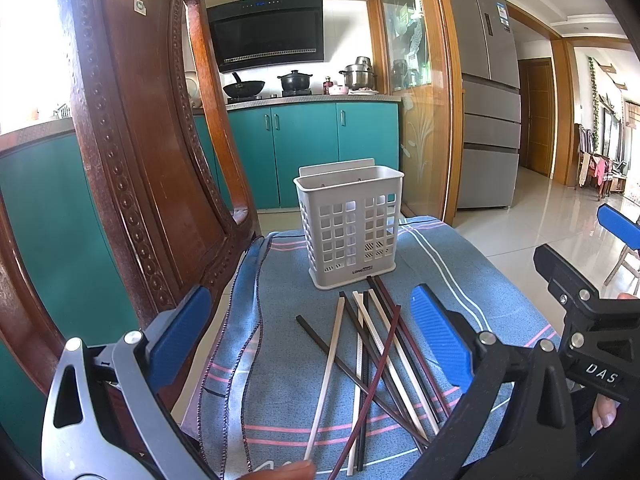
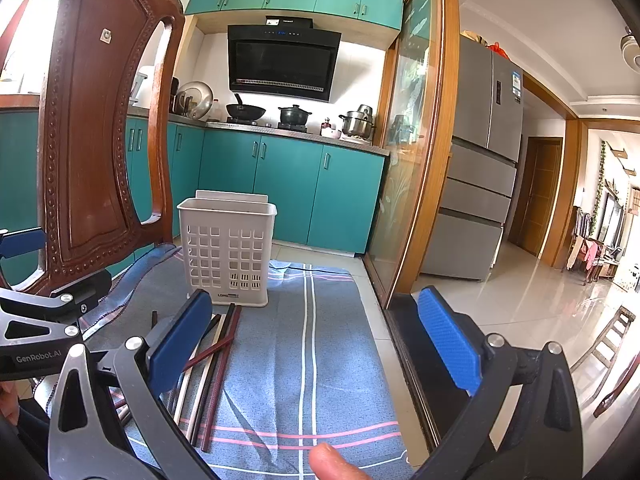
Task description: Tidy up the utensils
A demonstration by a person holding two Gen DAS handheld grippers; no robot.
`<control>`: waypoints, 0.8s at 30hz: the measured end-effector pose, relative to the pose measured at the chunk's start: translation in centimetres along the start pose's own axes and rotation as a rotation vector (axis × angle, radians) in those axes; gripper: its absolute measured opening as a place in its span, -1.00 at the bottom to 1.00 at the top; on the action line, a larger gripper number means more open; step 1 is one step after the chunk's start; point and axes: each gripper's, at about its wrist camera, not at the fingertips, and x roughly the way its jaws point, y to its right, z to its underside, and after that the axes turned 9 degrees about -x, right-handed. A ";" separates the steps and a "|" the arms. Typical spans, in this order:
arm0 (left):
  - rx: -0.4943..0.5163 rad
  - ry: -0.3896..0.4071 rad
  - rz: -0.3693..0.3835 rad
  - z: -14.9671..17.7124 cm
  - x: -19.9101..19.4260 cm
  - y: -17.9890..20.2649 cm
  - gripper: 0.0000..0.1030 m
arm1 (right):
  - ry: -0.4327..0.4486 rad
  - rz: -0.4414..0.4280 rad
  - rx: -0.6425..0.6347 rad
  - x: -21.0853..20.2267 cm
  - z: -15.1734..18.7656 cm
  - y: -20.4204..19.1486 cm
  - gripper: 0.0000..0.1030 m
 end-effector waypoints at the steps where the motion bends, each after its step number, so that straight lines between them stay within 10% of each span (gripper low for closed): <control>1: 0.000 0.000 0.000 0.0 0.0 0.0 0.93 | 0.000 0.001 -0.001 0.0 0.0 -0.1 0.95; 24: 0.001 0.000 0.000 0.0 0.0 0.0 0.93 | 0.000 0.004 -0.003 0.0 0.0 0.0 0.95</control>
